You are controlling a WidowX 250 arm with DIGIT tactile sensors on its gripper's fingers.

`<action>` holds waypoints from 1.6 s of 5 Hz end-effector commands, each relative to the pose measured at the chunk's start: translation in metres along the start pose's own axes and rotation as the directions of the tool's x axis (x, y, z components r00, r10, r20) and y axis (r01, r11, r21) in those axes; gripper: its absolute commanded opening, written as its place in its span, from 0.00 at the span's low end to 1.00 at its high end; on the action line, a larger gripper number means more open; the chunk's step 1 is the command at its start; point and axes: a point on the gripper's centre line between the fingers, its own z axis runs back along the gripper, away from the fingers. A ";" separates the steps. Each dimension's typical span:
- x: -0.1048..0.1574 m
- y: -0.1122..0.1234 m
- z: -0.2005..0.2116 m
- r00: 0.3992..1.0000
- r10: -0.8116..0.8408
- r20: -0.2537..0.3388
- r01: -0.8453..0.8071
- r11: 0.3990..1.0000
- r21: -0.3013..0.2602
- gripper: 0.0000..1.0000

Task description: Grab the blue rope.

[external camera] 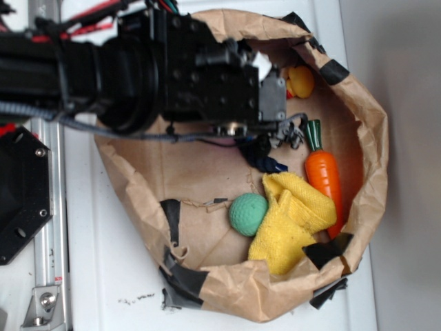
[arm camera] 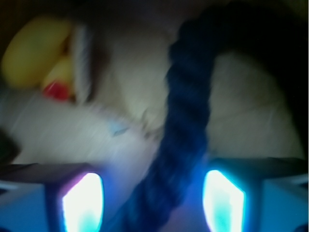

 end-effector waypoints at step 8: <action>0.017 -0.019 0.141 0.845 -0.535 0.021 0.529 0.830 -0.175 0.00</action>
